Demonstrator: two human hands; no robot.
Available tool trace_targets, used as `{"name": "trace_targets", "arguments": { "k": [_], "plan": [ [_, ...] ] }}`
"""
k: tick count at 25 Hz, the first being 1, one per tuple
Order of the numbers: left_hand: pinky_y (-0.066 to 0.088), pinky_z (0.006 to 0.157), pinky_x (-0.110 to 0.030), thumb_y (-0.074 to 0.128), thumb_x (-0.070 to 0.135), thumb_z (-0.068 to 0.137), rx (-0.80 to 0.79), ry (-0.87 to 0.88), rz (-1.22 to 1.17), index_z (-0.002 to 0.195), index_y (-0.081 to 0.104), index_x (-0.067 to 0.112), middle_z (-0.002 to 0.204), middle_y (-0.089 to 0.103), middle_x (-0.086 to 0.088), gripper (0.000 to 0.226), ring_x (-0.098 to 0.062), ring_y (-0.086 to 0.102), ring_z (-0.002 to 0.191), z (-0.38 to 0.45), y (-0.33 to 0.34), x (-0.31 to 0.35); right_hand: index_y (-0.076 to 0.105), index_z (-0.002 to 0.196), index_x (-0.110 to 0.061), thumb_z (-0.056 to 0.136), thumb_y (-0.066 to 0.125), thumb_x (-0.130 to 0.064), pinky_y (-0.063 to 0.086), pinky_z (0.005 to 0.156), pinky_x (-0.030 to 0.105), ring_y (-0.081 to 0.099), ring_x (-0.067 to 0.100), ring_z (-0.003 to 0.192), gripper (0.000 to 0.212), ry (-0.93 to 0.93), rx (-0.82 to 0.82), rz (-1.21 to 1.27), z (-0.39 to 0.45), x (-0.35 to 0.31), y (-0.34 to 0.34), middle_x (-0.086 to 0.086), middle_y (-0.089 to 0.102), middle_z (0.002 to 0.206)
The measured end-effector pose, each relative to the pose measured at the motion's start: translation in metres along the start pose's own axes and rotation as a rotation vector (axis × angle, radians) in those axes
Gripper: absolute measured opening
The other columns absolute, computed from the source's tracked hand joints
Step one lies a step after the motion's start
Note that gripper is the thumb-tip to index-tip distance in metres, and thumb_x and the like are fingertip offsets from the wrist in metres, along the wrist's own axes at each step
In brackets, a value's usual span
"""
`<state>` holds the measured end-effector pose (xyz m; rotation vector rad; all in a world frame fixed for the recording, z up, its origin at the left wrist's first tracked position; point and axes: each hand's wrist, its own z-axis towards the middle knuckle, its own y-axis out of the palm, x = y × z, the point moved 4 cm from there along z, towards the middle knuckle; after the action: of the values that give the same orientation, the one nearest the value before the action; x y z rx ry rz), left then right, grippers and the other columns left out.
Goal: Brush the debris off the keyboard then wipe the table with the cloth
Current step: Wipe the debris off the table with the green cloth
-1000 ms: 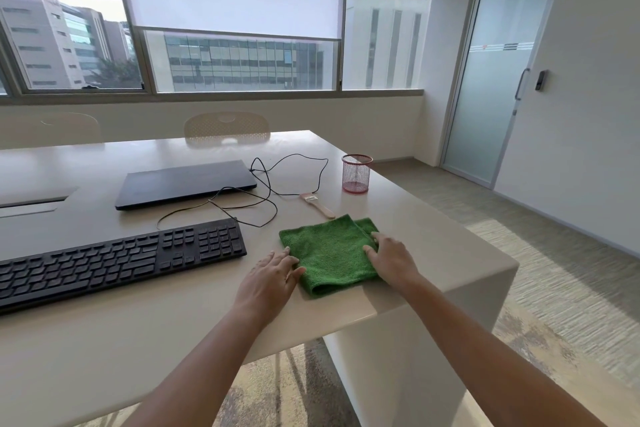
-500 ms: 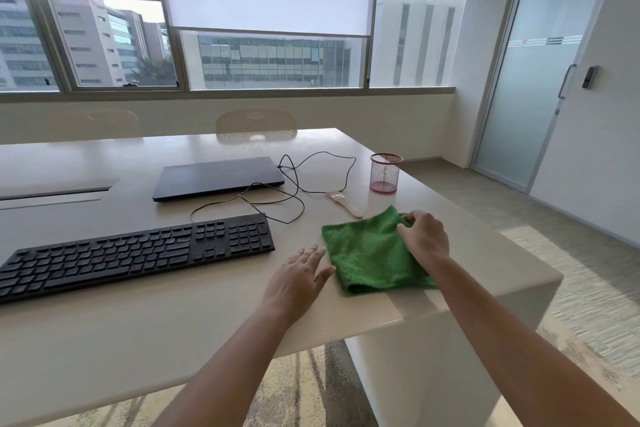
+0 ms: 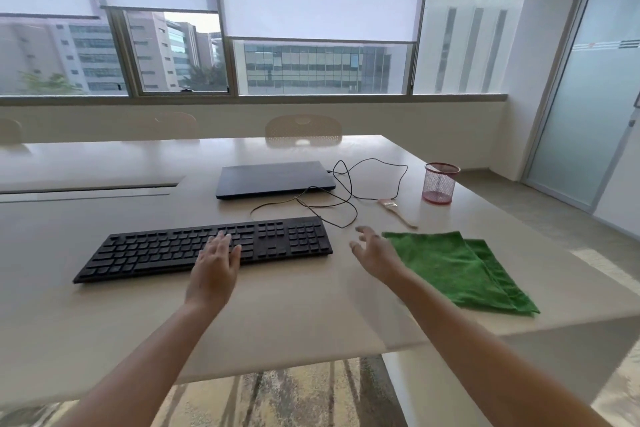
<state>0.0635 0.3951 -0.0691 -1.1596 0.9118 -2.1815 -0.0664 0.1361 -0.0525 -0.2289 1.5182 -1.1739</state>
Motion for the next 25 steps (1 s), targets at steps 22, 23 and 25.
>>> {"name": "trace_targets", "arguments": {
  "k": [22,23,25],
  "plan": [
    [0.034,0.102,-0.045,0.03,0.029,0.1,0.095,-0.744,-0.222,0.132,0.039,-0.01,0.134,0.045,-0.031,0.052,-0.045,0.041,0.124,0.03,-0.099,-0.155,0.033,0.142,-0.003,0.095,0.051,-0.014,0.03,0.108,0.035,0.043,0.028,0.129,0.052,0.22,0.022,0.098,-0.001,-0.002,0.029,0.016,0.047,0.14],
    [0.033,0.102,-0.045,0.031,0.03,0.1,0.088,-0.713,-0.223,0.131,0.039,-0.011,0.134,0.045,-0.032,0.052,-0.045,0.04,0.125,0.024,-0.095,-0.15,0.033,0.142,-0.003,0.095,0.049,-0.013,0.03,0.109,0.036,0.043,0.029,0.13,0.05,0.232,0.039,0.102,-0.006,0.003,0.026,0.016,0.046,0.14],
    [0.031,0.104,-0.044,0.032,0.03,0.1,0.091,-0.66,-0.236,0.13,0.039,-0.011,0.134,0.043,-0.033,0.051,-0.045,0.038,0.126,0.014,-0.088,-0.138,0.036,0.14,-0.002,0.097,0.046,-0.016,0.031,0.108,0.036,0.043,0.03,0.13,0.046,0.246,0.095,0.081,-0.015,0.008,0.02,0.016,0.046,0.141]
  ]
}}
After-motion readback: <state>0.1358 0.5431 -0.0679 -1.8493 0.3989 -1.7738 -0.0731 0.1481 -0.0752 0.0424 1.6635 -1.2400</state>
